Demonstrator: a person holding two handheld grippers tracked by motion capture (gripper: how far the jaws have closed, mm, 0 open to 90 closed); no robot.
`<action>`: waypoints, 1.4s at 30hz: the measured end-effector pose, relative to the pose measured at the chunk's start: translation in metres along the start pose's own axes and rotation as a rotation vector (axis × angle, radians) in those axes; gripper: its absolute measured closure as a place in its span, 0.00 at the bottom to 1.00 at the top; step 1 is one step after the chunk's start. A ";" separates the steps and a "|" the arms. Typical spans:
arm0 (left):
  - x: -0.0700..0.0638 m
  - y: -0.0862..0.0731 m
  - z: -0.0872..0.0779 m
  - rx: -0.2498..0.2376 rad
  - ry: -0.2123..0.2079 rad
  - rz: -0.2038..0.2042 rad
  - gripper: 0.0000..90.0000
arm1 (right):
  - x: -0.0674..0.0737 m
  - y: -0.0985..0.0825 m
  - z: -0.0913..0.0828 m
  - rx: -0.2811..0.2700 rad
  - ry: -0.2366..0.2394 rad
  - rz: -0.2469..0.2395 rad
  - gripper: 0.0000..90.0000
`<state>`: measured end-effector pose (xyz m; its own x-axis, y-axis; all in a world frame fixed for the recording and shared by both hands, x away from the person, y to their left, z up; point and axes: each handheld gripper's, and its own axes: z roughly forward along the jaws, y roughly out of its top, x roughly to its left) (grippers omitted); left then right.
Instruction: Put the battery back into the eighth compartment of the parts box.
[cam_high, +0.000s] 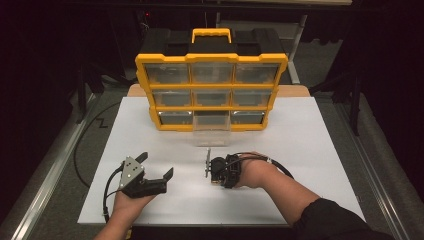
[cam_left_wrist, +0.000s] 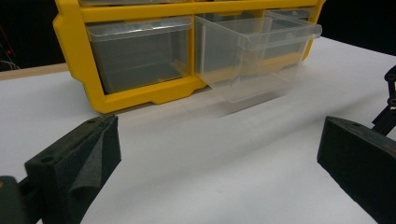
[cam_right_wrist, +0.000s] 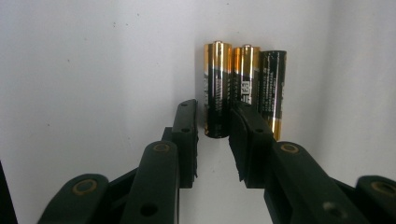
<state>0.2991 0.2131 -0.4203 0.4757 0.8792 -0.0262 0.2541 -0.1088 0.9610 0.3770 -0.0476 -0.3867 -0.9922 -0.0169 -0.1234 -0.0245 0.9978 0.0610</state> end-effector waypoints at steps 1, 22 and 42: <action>0.000 0.000 0.000 0.000 0.000 -0.002 0.00 | 0.001 0.001 0.000 0.004 -0.003 0.002 0.83; 0.000 0.000 -0.001 -0.004 0.001 -0.001 0.00 | 0.003 0.007 0.009 0.011 0.031 -0.020 0.87; 0.000 0.000 -0.001 -0.006 0.001 -0.003 0.00 | -0.003 -0.007 -0.008 0.018 0.038 0.024 0.87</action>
<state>0.2980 0.2134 -0.4198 0.4745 0.8798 -0.0286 0.2501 -0.1036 0.9627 0.3791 -0.0548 -0.3790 -0.9964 0.0049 -0.0846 0.0010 0.9990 0.0456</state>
